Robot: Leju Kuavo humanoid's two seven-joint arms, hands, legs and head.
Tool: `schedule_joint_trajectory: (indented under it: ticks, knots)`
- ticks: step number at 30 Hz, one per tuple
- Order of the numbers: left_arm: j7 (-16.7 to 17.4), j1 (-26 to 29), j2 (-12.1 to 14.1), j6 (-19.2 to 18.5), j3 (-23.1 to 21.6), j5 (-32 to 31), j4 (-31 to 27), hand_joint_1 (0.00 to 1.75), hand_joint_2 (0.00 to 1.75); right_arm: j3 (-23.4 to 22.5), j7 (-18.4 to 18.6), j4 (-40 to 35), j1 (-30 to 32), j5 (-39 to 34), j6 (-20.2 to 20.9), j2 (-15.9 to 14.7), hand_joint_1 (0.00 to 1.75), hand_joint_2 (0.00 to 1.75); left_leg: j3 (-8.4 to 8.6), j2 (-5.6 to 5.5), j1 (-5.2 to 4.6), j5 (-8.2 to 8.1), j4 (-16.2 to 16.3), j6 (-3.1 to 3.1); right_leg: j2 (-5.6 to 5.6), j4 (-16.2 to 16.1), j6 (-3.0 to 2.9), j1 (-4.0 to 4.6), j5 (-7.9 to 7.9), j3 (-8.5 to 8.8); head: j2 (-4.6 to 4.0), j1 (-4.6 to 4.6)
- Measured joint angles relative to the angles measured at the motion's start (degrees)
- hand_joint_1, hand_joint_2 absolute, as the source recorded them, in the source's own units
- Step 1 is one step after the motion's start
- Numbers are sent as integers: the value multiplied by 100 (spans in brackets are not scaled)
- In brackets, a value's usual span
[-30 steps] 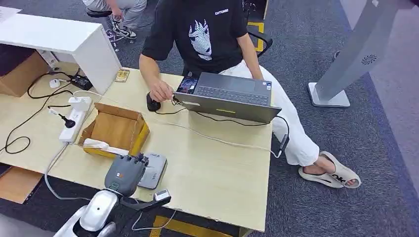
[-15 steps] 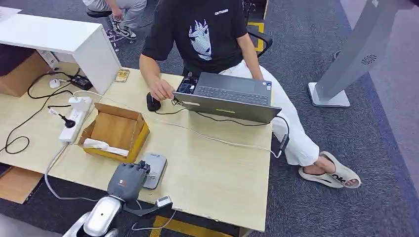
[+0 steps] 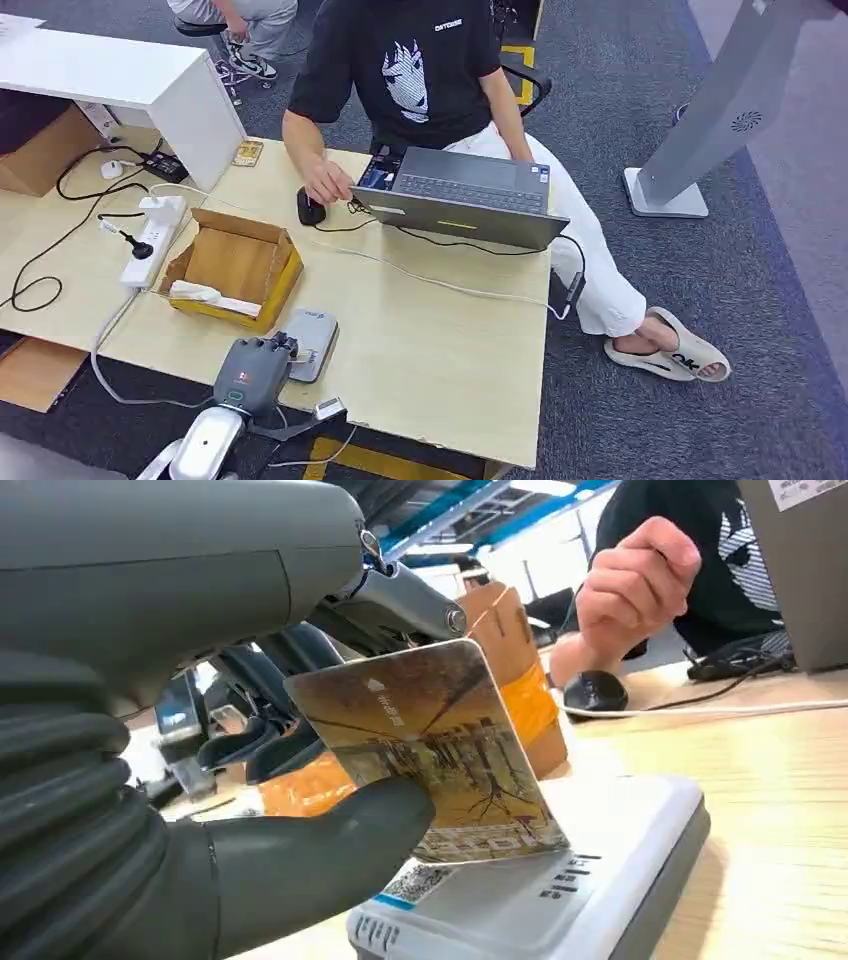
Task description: Pass the card to the sensor for recognition and then transmit it.
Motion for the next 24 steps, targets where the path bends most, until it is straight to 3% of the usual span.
schedule_joint_trajectory:
  ticks: [11, 20, 24]
  knots:
    - [-109, -59, 0, 4, 221, 323, -466, 175, 175, 0, 9, -197, 17, -50, 98, 22, 0, 175, -2, 0, 0, 1, 1, 0, 1, 0, -1, 0, 1, -12, 0, -2]
    - [-243, -731, 153, -18, 555, 358, -1089, 175, 175, 0, -18, -214, 18, 4, 70, 22, 0, 175, -2, 1, 2, 5, 2, 1, 2, 2, -1, 2, 2, -6, 0, 0]
    - [-245, -1240, 359, -83, 632, 395, -1257, 175, 175, 2, -61, -164, 12, 37, -13, 17, 0, 175, -3, -1, 2, 6, 1, 2, -1, 4, -2, 1, 3, -4, 0, 0]
